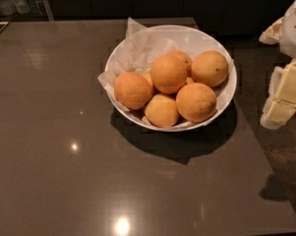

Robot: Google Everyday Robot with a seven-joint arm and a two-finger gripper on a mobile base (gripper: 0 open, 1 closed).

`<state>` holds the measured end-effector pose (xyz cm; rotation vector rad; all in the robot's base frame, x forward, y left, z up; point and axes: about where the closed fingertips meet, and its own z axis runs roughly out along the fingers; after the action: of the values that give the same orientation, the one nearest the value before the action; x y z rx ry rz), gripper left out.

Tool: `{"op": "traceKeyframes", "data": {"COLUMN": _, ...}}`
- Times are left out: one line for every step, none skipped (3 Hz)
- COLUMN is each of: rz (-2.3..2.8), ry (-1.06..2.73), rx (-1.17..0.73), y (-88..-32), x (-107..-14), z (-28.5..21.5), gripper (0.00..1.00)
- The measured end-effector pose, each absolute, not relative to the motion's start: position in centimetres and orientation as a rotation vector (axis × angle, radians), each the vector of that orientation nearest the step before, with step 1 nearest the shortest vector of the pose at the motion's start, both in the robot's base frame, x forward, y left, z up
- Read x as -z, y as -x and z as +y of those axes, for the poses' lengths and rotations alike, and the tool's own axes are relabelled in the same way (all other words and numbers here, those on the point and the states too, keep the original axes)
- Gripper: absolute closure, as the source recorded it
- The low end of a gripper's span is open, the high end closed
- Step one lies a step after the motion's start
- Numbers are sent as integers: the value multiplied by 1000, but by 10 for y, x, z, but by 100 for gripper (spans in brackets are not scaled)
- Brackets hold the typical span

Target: Pick orange from white bowl

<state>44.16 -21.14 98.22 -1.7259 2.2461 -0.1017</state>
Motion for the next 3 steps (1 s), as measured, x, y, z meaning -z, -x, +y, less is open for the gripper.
{"op": "traceKeyframes", "data": {"rz": 2247, "ry": 1759, "rx": 92, "y": -451, "x": -988, "z": -198, "gripper": 0}}
{"op": "traceKeyframes", "data": {"rz": 2214, "ry": 1834, "rx": 83, "y": -464, "x": -991, "z": -178, "gripper": 0}}
{"op": "traceKeyframes", "data": {"rz": 2195, "ry": 1821, "rx": 95, "y": -467, "x": -994, "z": -176, "gripper": 0}}
